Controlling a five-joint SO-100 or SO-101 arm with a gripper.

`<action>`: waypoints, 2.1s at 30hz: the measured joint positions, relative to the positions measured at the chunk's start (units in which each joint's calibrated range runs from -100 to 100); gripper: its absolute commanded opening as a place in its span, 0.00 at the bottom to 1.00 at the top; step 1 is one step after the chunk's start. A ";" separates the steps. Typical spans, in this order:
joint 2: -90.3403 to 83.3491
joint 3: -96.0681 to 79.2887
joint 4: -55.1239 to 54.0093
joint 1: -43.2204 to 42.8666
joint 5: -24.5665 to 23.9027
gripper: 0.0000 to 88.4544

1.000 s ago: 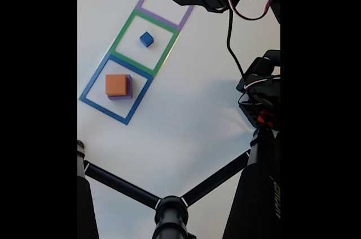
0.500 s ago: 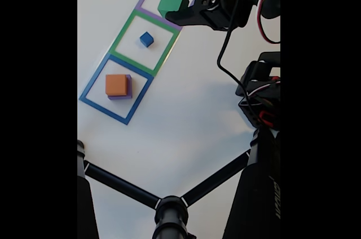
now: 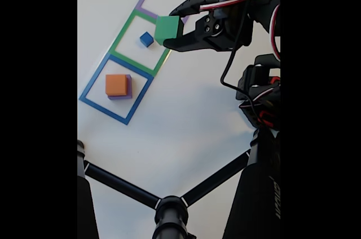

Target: Tower of hanoi

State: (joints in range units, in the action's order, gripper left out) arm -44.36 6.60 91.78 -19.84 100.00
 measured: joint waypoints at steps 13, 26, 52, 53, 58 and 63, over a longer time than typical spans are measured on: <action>-1.86 -35.33 -27.65 -3.16 0.00 0.06; 4.05 -74.37 -84.24 -4.92 -0.54 0.07; 32.00 -78.88 -121.56 -7.84 -0.54 0.07; 32.33 -78.88 -121.81 -8.19 -0.54 0.07; 33.85 -78.88 -123.50 -8.66 -0.54 0.07; 35.88 -78.88 -124.71 -8.66 -0.54 0.07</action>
State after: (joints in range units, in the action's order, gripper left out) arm -8.48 -72.29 -32.93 -28.50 99.46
